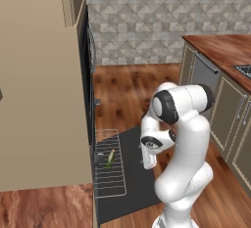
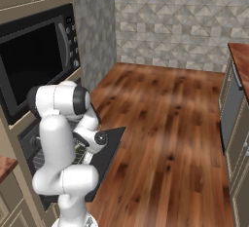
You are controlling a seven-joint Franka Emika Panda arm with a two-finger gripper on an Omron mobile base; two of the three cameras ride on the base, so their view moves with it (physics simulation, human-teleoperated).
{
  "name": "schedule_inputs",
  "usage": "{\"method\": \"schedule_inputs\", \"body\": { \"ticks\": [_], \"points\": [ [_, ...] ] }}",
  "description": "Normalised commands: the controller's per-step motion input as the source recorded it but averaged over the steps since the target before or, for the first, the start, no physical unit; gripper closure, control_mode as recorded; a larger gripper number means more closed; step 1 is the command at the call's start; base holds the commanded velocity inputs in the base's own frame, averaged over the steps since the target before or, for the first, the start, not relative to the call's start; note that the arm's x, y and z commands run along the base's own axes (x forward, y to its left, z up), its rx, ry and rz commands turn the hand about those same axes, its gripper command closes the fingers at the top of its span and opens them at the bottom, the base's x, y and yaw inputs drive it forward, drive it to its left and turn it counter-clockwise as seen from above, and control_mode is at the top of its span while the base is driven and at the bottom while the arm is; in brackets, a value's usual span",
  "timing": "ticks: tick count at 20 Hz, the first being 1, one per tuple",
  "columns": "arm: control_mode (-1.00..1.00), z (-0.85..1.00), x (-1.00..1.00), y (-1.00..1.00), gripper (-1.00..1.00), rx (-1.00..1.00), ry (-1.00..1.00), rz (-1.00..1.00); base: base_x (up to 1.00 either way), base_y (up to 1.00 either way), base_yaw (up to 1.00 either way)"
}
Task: Place the fish on the rack of the oven, and slide the rack back inside. Close the oven door.
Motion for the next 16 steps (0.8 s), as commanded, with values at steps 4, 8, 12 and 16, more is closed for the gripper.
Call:
{"method": "schedule_inputs", "body": {
  "ticks": [4,8,12,16],
  "points": [
    [-1.0,-0.01,0.11,0.0,-1.0,0.0,0.01,0.06,0.0,0.0,0.0],
    [-1.0,0.0,0.23,0.0,-1.0,0.0,0.07,0.01,0.0,0.0,0.0],
    [-1.0,-0.02,0.34,0.01,-1.0,0.0,0.04,0.0,0.0,0.0,0.0],
    [-1.0,-0.18,0.41,0.07,-1.0,0.0,0.0,0.01,0.0,0.0,0.0]
  ]
}}
